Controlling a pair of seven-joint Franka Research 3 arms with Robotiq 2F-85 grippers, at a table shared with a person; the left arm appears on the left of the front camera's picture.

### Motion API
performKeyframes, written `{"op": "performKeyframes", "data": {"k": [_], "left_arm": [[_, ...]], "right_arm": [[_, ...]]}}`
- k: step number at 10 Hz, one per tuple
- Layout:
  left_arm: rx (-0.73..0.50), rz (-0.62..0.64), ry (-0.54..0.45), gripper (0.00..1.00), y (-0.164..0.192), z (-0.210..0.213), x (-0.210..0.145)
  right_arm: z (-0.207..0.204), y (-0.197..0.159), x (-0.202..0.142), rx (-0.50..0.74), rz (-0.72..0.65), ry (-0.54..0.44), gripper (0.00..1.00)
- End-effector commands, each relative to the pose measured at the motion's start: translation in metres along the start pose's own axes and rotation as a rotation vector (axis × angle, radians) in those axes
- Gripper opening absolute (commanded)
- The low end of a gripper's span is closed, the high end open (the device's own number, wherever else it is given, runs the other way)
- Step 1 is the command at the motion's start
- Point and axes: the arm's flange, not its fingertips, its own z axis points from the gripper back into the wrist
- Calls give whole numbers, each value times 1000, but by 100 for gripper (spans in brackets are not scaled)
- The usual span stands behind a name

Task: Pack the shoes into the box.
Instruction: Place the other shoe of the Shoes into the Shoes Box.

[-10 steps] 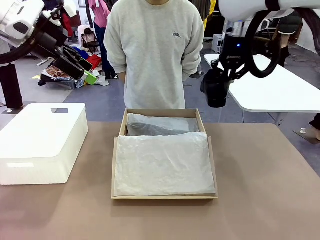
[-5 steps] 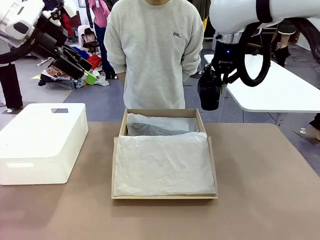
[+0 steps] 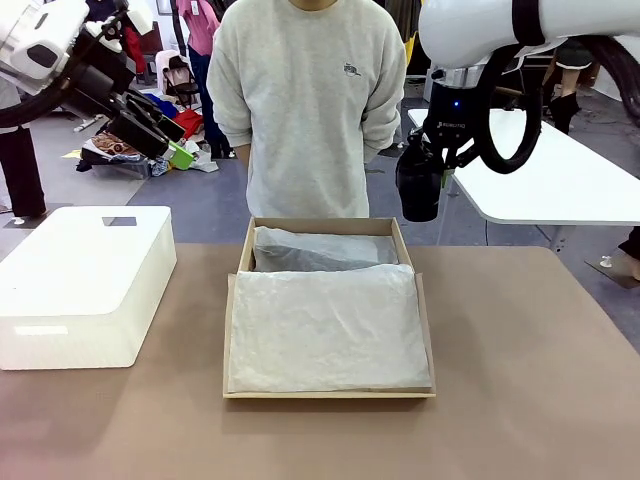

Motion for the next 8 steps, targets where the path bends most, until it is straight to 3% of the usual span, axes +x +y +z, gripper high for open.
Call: {"op": "performKeyframes", "data": {"k": [1,4,8], "left_arm": [[-8,-3,-20,100,1,1,0],[-8,-3,-20,100,1,1,0],[-8,-3,-20,100,1,1,0]], "right_arm": [[3,8,-5,52,-61,-7,0],[15,39,-23,10,-202,-10,0],[33,90,-52,-72,-508,-86,0]]}}
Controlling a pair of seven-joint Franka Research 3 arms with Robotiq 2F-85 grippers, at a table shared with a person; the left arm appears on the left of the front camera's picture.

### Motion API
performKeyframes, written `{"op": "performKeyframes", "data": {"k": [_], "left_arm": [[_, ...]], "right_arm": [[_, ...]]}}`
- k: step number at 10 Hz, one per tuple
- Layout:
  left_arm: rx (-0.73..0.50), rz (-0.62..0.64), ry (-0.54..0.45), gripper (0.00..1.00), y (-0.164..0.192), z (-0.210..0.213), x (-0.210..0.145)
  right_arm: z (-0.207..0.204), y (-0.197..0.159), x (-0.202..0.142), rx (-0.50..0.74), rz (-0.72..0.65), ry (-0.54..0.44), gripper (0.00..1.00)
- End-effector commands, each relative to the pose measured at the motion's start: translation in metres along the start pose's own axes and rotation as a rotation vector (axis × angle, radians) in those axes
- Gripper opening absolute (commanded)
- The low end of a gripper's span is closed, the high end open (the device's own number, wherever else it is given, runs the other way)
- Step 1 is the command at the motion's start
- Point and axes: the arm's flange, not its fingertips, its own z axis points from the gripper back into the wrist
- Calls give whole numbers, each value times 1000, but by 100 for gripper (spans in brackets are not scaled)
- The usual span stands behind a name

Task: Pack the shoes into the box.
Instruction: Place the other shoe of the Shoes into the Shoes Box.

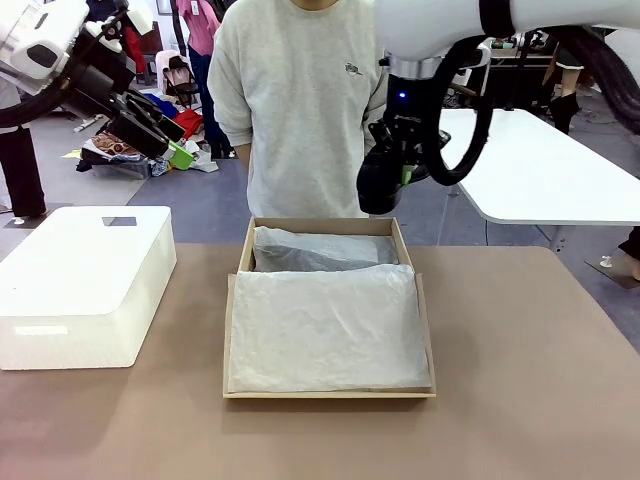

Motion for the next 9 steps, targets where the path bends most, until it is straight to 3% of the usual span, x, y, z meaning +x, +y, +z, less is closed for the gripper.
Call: {"op": "performKeyframes", "data": {"k": [1,7,9], "left_arm": [[-8,-3,-20,100,1,1,0],[-8,-3,-20,100,1,1,0],[-8,-3,-20,100,1,1,0]], "right_arm": [[3,29,-18,-58,-155,-6,0],[-24,60,-70,-2,-405,22,0],[-32,61,-73,-15,-326,22,0]]}}
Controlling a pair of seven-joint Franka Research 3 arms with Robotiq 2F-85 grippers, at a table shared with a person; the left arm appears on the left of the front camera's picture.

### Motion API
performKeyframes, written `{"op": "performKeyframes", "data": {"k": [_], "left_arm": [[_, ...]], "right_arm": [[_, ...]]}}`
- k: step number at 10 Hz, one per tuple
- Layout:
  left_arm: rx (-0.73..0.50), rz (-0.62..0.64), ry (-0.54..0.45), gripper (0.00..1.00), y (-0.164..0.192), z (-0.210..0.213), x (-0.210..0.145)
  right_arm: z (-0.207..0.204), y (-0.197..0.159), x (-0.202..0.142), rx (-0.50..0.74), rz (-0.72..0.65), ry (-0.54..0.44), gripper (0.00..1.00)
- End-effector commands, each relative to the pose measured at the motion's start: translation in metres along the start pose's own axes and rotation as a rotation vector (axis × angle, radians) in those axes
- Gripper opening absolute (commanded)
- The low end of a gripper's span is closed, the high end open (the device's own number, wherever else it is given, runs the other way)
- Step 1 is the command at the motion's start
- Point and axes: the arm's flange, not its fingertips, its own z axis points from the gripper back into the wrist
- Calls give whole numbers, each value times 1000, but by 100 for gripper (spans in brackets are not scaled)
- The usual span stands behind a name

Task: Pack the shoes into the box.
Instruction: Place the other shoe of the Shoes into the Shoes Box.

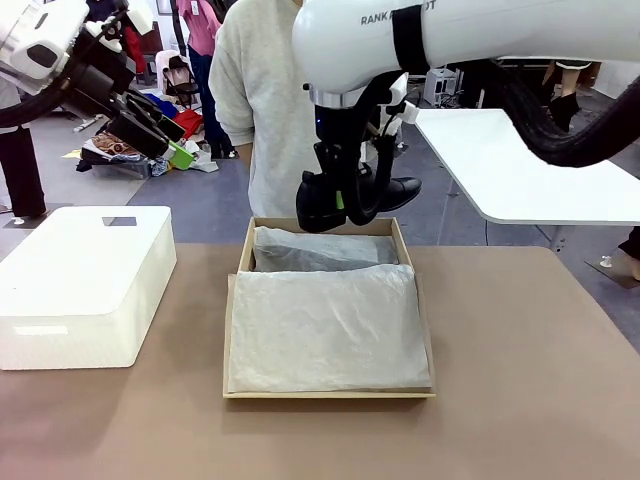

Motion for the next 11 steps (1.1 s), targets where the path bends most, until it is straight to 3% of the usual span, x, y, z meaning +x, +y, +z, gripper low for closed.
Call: {"op": "performKeyframes", "data": {"k": [1,6,7,11], "left_arm": [[-9,-3,-20,100,1,1,0],[-9,-3,-20,100,1,1,0],[-9,-3,-20,100,1,1,0],[-9,-3,-20,100,1,1,0]], "right_arm": [[5,-1,5,5,-9,-1,0],[-3,1,3,-5,-5,0,0],[-1,3,-6,-9,-115,-16,0],[-2,13,-47,27,-287,-36,0]]}}
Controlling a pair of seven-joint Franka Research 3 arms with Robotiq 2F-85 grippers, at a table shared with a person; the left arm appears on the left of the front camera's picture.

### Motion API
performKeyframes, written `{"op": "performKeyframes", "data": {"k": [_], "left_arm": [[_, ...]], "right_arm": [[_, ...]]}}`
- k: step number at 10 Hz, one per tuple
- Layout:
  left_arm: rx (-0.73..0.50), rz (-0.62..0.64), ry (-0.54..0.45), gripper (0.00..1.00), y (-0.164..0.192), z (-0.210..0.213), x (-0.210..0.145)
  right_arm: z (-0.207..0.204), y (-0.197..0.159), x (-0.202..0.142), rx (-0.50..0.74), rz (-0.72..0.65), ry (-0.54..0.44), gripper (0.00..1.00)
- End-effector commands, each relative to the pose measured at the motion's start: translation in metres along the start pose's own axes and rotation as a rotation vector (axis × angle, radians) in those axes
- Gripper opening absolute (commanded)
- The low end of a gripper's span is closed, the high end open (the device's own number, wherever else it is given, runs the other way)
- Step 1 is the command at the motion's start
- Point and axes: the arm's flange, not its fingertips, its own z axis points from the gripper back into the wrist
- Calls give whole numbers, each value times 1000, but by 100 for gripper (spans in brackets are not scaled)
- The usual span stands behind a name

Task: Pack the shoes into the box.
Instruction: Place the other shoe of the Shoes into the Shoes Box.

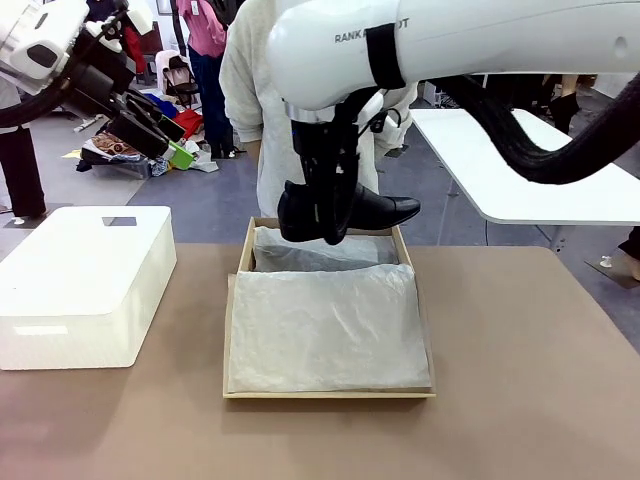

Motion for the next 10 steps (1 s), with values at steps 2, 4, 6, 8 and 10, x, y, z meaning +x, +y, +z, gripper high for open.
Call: {"op": "performKeyframes", "data": {"k": [2,4,6,8,10], "left_arm": [[-9,-3,-20,100,1,1,0],[-9,-3,-20,100,1,1,0],[-9,-3,-20,100,1,1,0],[-9,-3,-20,100,1,1,0],[-9,-3,-20,100,1,1,0]], "right_arm": [[1,11,-25,66,-126,-31,0],[-12,9,-31,96,-179,-36,0],[-24,7,-34,114,-183,-22,0],[-37,6,-36,95,-200,2,0],[-46,6,-37,88,-208,11,0]]}}
